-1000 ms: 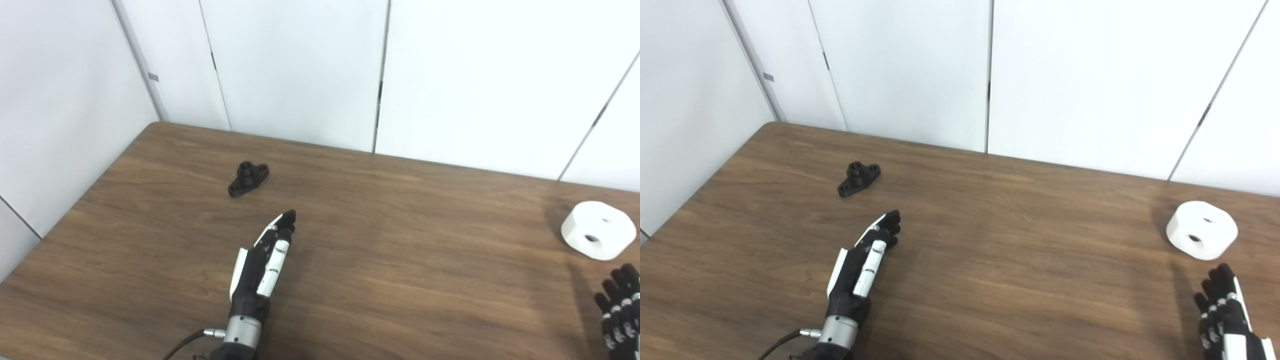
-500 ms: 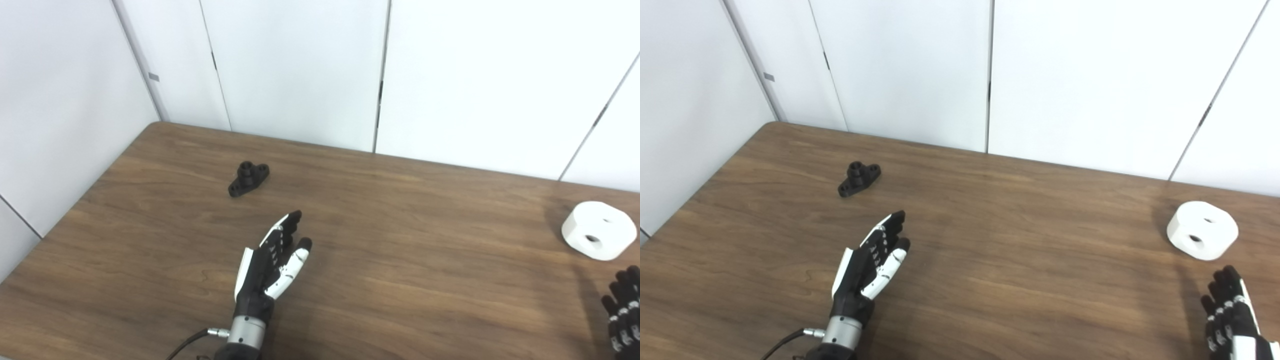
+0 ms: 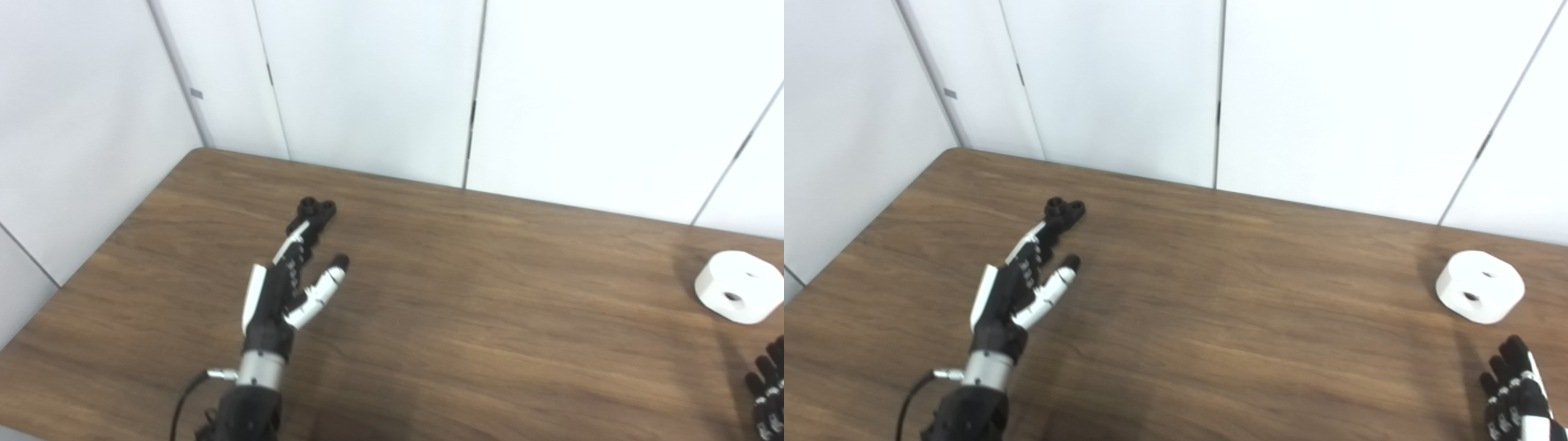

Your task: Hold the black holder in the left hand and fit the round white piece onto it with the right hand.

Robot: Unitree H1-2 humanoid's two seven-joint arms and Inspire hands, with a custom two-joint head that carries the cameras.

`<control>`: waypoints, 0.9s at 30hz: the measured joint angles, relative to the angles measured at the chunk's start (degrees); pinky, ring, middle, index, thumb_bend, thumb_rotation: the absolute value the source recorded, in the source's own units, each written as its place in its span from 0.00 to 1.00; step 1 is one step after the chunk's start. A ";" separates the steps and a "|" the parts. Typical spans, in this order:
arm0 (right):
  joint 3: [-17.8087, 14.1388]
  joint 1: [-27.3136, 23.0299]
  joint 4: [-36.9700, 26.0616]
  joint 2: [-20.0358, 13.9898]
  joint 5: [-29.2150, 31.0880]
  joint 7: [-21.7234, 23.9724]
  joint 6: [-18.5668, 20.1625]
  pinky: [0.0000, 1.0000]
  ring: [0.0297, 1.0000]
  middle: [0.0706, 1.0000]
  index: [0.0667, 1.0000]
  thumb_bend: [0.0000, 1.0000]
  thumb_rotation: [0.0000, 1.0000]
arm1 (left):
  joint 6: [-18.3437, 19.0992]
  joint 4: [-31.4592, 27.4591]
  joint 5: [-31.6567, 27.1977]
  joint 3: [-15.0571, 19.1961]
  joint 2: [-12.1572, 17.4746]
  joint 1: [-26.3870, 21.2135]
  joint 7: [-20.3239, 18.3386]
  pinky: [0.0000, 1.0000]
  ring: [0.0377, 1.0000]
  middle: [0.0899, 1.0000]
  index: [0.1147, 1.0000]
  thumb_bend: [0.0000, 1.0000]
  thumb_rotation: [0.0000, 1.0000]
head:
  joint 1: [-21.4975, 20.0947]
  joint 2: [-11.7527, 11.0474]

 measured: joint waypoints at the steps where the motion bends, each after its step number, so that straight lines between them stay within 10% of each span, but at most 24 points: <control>1: 0.01 0.00 -0.01 0.00 -0.01 0.00 0.00 1.00 1.00 1.00 0.97 0.65 0.89 | 0.26 -0.04 0.06 0.38 0.42 -0.46 -0.01 0.92 0.92 0.90 0.86 0.66 0.34 | 0.00 -0.09; 8: 0.15 0.00 -0.09 0.00 -0.41 -0.01 0.00 1.00 1.00 0.99 0.97 0.67 0.89 | 4.26 -0.67 5.53 1.15 3.82 -2.82 0.08 0.83 0.87 0.87 0.82 0.71 0.34 | -0.18 0.09; 14: 0.27 0.01 -0.12 0.07 -1.36 -0.15 0.10 1.00 1.00 0.98 0.96 0.67 0.90 | 6.41 1.26 10.25 2.86 6.79 -6.30 0.53 0.99 0.98 0.93 0.83 0.73 0.34 | -0.70 -0.17; 27: 0.62 0.24 -0.40 0.26 -2.48 -0.52 0.20 1.00 1.00 0.97 0.95 0.69 0.91 | 6.11 12.69 20.09 3.36 14.06 -12.47 2.58 0.99 0.98 0.93 0.80 0.75 0.34 | -0.88 -0.18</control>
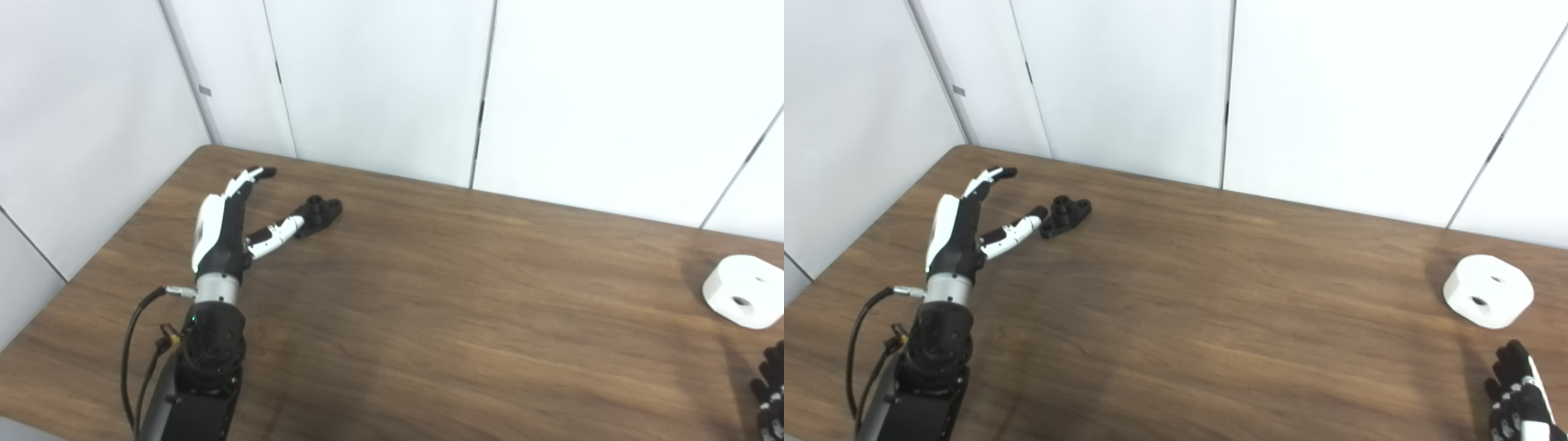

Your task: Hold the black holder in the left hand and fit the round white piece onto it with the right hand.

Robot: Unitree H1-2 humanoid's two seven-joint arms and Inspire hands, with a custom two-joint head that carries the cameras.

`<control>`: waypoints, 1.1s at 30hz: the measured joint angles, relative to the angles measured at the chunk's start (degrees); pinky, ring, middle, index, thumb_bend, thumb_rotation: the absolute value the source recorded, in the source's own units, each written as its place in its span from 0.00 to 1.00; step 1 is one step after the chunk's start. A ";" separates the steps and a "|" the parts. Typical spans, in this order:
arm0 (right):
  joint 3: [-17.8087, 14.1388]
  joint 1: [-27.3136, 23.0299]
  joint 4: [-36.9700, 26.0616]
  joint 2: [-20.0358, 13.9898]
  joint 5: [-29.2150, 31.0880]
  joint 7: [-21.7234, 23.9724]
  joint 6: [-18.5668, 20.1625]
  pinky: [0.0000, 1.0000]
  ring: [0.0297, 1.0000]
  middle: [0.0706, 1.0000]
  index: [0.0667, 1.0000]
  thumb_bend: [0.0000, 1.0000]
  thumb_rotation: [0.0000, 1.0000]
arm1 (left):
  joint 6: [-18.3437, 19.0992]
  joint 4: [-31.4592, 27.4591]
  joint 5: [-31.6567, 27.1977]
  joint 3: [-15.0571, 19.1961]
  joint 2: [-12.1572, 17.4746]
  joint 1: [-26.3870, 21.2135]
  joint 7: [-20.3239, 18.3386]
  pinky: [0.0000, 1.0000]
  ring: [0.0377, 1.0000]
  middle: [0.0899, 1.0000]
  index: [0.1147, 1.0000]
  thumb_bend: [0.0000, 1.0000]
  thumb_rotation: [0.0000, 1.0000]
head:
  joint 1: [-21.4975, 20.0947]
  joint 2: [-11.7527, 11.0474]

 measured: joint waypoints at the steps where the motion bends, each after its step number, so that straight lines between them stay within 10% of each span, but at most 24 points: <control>1: 0.08 0.00 -0.02 0.00 -0.04 -0.04 0.00 1.00 1.00 0.97 0.95 0.70 0.91 | 0.00 0.72 0.39 -0.01 0.42 -0.53 0.07 1.00 0.99 0.93 0.79 0.77 0.35 | 0.00 0.09; 13: 0.65 0.08 -0.33 0.03 -0.85 -0.47 -0.08 1.00 1.00 0.97 0.95 0.68 0.91 | 4.39 6.53 9.96 -5.29 4.40 -4.45 -0.42 1.00 1.00 0.95 0.75 0.85 0.40 | -0.26 0.09; 33: 0.64 0.53 -0.93 0.50 -0.81 -0.59 -0.03 1.00 1.00 0.96 0.94 0.70 0.89 | 5.61 17.89 12.42 -9.85 1.27 -7.15 2.20 1.00 0.98 0.92 0.70 0.87 0.40 | -0.79 0.62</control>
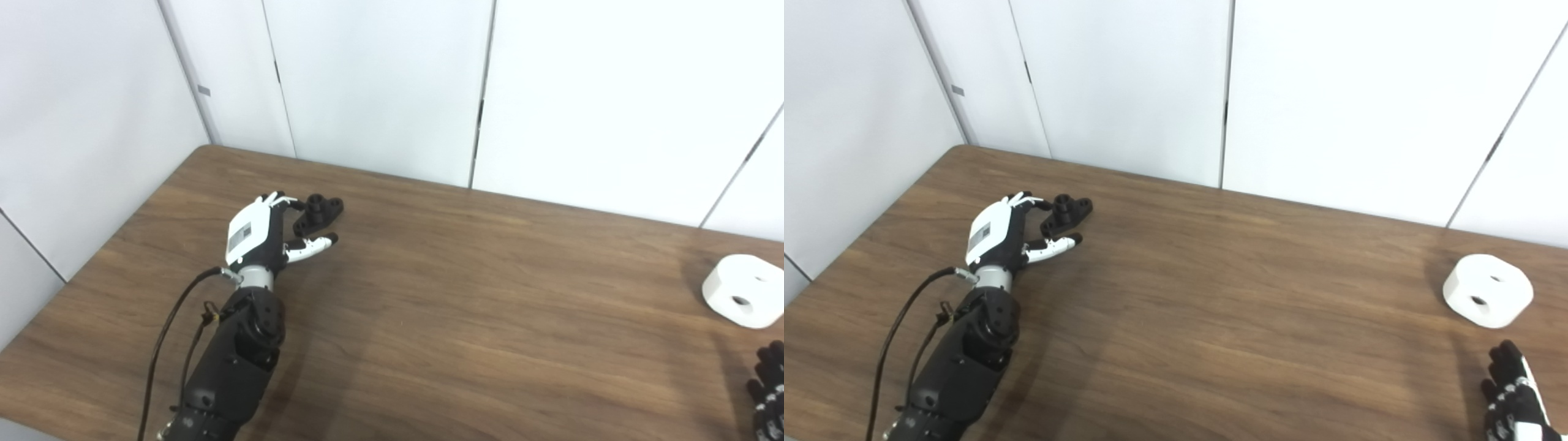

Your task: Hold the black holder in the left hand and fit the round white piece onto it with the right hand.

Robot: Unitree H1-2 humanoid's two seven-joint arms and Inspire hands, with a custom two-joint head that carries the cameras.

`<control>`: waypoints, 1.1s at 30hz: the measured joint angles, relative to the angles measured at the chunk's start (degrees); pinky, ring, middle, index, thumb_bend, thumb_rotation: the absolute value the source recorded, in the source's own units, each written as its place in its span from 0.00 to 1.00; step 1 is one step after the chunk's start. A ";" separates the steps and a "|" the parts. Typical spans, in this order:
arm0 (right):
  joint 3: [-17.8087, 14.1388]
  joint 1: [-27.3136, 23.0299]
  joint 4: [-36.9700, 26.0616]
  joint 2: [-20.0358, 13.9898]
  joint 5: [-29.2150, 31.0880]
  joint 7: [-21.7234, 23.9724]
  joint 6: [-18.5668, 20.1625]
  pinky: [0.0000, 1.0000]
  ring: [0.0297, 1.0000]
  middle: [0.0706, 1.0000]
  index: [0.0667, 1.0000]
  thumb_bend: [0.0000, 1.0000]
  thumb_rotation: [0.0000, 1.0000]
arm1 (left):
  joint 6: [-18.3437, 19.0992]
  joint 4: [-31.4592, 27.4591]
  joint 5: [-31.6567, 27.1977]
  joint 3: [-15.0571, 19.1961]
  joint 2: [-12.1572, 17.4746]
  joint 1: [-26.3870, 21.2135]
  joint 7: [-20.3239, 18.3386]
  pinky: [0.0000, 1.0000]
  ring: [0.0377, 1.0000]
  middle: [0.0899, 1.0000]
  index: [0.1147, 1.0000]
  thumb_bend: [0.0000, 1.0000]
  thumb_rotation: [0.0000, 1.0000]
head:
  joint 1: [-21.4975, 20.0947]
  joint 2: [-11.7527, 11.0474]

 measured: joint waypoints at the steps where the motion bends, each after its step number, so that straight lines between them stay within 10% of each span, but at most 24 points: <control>1: 0.01 0.01 -0.03 0.00 0.00 -0.02 0.01 1.00 1.00 0.96 0.94 0.69 0.90 | 0.16 0.37 0.10 -0.20 0.00 -0.16 0.01 1.00 0.98 0.91 0.70 0.88 0.40 | -0.26 0.00; 33: 0.14 0.57 -0.58 0.00 0.62 -0.17 0.38 0.99 1.00 0.96 0.93 0.72 0.87 | 0.55 5.59 0.82 0.40 -0.34 -1.85 8.02 1.00 0.94 0.88 0.68 0.86 0.32 | 0.00 0.88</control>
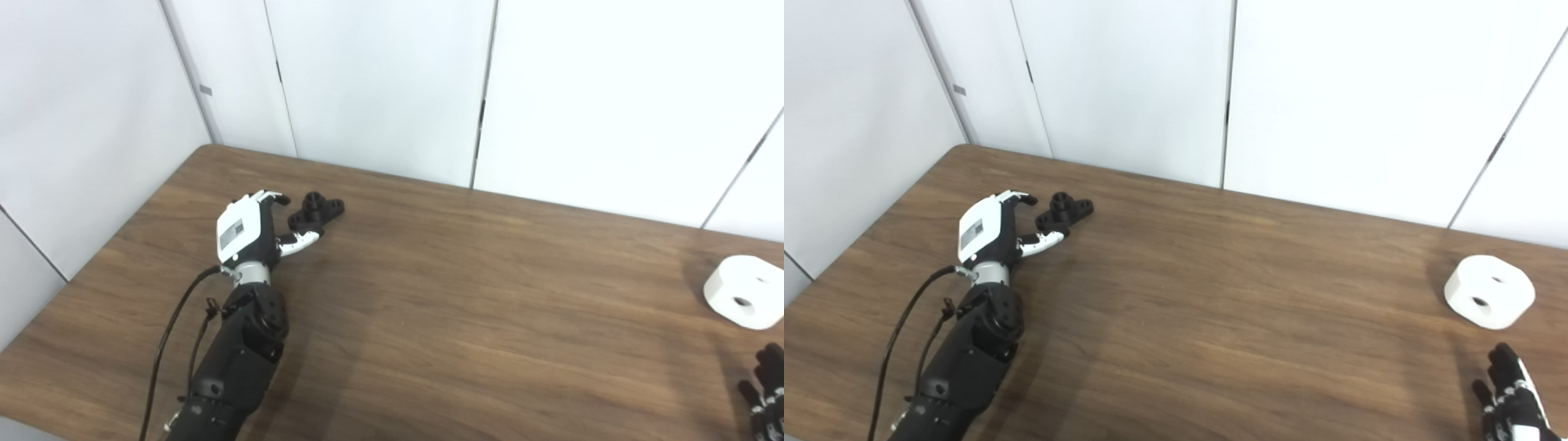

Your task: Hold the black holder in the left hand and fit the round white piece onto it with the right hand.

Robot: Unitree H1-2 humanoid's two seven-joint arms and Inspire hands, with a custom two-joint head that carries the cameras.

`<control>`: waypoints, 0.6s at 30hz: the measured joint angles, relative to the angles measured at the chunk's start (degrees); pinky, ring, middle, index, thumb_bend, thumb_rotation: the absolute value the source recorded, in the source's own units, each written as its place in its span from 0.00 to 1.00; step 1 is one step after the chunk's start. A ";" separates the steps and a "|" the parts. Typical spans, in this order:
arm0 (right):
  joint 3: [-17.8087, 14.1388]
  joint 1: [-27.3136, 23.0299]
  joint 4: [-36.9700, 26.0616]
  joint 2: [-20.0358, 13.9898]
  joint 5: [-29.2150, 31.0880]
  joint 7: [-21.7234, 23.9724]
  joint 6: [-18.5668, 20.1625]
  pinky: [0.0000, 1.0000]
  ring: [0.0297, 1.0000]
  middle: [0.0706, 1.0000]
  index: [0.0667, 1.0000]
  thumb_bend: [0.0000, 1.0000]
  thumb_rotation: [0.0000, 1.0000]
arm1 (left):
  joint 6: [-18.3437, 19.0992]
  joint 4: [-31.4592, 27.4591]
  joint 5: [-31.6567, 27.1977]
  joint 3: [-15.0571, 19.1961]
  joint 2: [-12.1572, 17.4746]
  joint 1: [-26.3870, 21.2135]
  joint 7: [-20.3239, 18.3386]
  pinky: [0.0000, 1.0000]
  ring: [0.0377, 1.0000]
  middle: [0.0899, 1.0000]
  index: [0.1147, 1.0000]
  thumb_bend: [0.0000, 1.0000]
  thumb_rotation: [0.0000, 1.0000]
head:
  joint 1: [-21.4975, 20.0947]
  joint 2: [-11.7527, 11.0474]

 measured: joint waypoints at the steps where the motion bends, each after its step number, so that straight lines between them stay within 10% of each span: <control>1: 0.00 0.01 -0.04 0.00 0.02 0.00 0.05 0.98 1.00 0.96 0.93 0.72 0.87 | 0.01 0.13 0.00 -0.02 -0.04 0.00 0.15 1.00 0.94 0.88 0.69 0.86 0.32 | 0.00 0.00; 18: 1.05 0.60 -0.05 -1.34 0.43 1.33 -0.88 1.00 1.00 1.00 0.97 0.61 0.89 | 3.26 1.00 0.31 -0.72 1.30 -2.80 -4.21 0.99 0.92 0.85 0.66 0.83 0.34 | -0.53 0.53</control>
